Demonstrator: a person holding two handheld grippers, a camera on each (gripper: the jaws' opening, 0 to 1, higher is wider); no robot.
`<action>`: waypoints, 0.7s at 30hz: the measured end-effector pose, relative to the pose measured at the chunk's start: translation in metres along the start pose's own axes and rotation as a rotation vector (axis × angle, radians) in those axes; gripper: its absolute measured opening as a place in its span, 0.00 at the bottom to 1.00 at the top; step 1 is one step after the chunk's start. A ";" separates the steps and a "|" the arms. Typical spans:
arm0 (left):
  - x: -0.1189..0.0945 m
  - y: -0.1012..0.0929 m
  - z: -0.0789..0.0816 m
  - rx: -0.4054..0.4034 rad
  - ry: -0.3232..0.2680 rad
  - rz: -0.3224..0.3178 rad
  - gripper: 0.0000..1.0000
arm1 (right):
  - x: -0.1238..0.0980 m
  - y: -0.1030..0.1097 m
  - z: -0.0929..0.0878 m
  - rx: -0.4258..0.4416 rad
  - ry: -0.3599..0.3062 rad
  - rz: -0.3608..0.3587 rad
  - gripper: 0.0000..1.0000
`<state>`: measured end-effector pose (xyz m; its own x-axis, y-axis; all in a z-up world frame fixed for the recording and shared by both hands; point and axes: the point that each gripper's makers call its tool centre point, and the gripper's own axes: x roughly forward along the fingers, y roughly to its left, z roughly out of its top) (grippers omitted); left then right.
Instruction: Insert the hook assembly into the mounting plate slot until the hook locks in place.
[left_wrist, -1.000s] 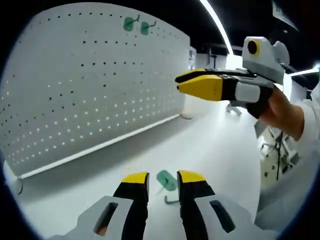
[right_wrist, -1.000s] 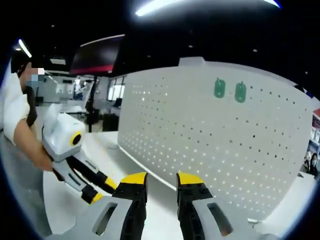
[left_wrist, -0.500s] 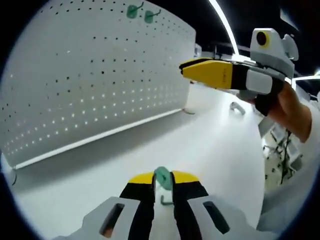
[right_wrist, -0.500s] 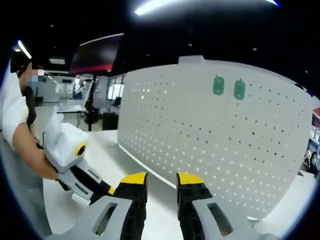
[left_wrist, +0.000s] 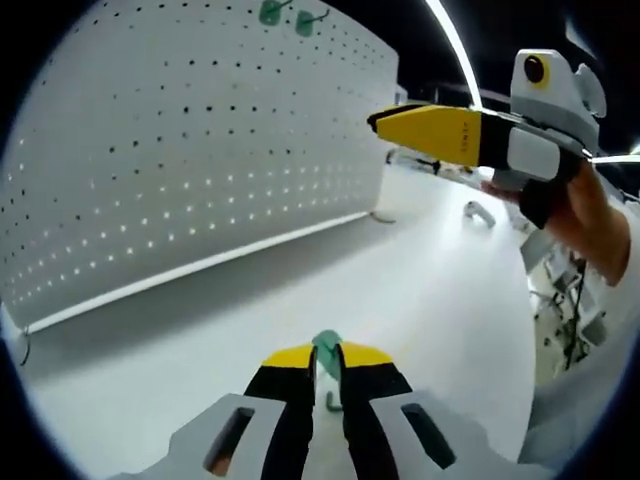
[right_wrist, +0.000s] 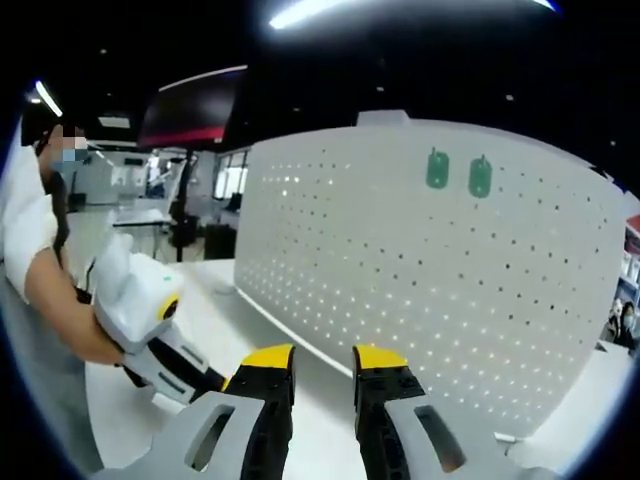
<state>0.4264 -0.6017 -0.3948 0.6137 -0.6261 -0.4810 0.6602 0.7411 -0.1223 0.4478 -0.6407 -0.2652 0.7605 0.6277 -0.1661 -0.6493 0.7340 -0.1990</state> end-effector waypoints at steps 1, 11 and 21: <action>0.000 0.000 0.000 0.001 0.000 0.000 0.08 | 0.000 0.000 0.000 0.001 0.002 0.000 0.21; 0.000 0.003 0.004 0.028 -0.004 -0.004 0.05 | -0.002 0.000 0.000 -0.007 0.008 0.004 0.21; 0.000 0.000 0.006 0.118 -0.014 -0.038 0.04 | -0.002 0.003 0.001 -0.016 0.014 0.015 0.21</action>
<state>0.4285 -0.6033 -0.3891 0.5926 -0.6571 -0.4659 0.7290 0.6835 -0.0367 0.4438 -0.6394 -0.2646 0.7509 0.6347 -0.1823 -0.6604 0.7204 -0.2120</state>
